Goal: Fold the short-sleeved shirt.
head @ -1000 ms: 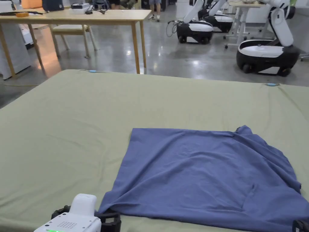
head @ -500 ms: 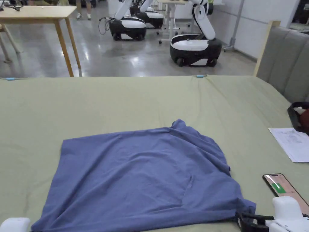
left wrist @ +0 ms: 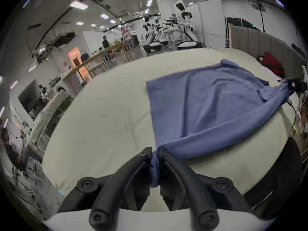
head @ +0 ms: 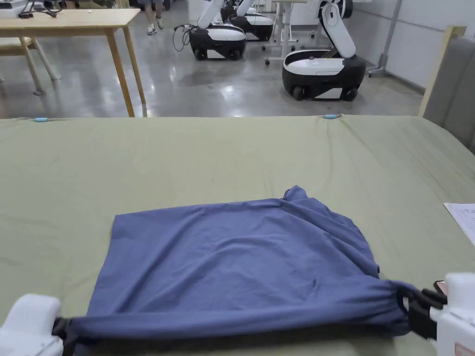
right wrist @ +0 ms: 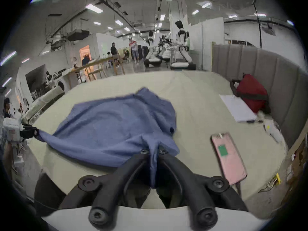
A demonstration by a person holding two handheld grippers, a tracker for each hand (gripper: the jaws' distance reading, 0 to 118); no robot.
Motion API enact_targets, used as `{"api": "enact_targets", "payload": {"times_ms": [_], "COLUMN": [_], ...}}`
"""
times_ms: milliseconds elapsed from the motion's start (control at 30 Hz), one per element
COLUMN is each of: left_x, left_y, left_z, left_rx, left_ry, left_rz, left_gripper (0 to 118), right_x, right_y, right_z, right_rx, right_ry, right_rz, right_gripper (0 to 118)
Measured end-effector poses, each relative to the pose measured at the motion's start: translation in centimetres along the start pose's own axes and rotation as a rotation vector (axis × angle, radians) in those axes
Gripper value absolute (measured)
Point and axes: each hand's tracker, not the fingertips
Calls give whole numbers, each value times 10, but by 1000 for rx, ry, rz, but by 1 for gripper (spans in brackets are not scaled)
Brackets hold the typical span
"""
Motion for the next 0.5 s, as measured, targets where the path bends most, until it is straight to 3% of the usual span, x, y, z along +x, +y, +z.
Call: {"api": "enact_targets", "payload": {"times_ms": [200,333,433,467,500], "left_x": [-10,-10,-8,-9,-6], "left_y": [80,92,85,83,81], "left_z": [-75,-141,-151,-148,-139], "left_rx": [-61,-186,-191,-172,-143], "left_ry": [-25,-26,-53,-46,-34], "left_rz": [-61,-48,23,32,41], "left_gripper": [7,7,7,7,12], "right_x": [-13,-11,-6,-6,-5], "right_y": [71,67,60,58,56], "right_z": [-81,-152,-168,-166,-162], "right_rx": [-47,-149,-163,-158,-151], "right_ry": [-40,-70,-75,-72,-66], "right_rz": [73,69,48,42,39], "right_gripper": [5,5,6,8,20]}}
